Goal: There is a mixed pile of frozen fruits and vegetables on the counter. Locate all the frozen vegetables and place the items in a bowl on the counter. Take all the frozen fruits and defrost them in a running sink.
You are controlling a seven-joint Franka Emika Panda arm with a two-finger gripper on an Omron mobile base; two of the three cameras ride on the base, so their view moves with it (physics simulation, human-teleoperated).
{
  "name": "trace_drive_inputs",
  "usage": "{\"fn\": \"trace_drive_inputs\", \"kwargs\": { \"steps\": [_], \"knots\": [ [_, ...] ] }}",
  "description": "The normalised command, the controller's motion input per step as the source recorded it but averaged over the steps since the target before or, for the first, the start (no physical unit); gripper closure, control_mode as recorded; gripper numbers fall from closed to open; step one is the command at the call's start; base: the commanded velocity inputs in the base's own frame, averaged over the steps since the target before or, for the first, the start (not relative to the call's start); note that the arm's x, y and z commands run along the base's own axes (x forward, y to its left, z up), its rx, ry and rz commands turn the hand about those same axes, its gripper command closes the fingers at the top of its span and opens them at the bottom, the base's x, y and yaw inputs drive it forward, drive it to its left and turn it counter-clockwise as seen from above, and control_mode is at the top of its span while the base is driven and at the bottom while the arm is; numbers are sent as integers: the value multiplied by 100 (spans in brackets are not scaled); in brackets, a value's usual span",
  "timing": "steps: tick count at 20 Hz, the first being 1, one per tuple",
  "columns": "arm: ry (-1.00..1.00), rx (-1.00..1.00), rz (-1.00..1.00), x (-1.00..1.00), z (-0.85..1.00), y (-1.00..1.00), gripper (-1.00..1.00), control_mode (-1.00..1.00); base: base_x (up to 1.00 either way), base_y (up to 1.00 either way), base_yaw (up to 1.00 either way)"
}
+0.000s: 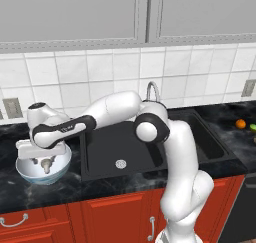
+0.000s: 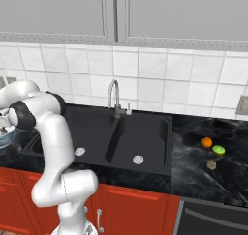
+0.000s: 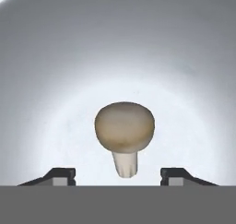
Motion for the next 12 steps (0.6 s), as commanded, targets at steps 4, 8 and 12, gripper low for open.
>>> {"fn": "trace_drive_inputs", "kwargs": {
  "steps": [4,8,12],
  "knots": [
    [0,0,0,-12,24,0,-100,-100,0,0,0],
    [0,0,-2,-32,50,-17,-100,-100,0,0,0],
    [0,-3,-5,-19,35,-45,-100,-100,0,0,0]
  ]
}}
